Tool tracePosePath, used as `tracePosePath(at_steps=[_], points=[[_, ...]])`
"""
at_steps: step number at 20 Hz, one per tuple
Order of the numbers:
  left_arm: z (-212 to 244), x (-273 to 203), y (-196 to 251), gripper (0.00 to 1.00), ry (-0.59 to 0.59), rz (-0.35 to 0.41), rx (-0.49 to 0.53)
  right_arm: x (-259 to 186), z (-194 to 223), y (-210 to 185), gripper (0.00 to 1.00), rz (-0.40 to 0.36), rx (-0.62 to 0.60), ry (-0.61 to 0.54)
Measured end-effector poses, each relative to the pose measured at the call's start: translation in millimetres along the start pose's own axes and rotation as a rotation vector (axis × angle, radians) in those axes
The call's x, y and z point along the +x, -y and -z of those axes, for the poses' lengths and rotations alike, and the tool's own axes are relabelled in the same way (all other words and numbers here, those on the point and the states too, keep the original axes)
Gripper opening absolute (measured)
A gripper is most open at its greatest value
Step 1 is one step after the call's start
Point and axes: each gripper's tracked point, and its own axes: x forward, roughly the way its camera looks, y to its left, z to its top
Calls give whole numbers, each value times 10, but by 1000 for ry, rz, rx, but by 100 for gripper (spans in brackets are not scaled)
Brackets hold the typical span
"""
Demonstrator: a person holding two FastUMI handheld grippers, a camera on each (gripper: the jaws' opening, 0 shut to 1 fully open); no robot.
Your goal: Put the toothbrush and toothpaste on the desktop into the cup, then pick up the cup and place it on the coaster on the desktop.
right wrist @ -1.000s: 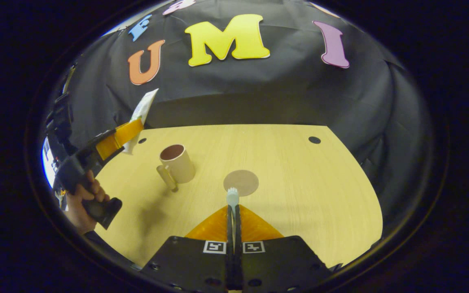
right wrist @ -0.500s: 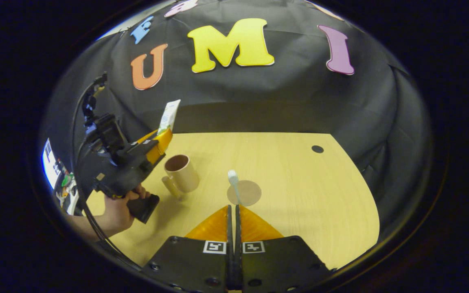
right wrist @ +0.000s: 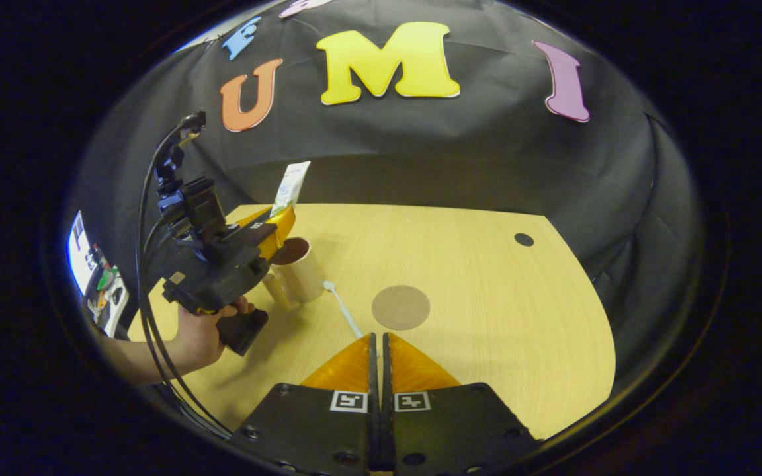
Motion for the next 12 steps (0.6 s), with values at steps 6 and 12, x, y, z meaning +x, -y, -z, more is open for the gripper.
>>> tracePosePath(at_steps=[6,12], points=[[83,8,-16,47,8,-7,23,8,86,-40,0,-6,-14,-20],[118,-151,10,67,-6,-14,22,122,127,-24,1,-5,-26,-52]])
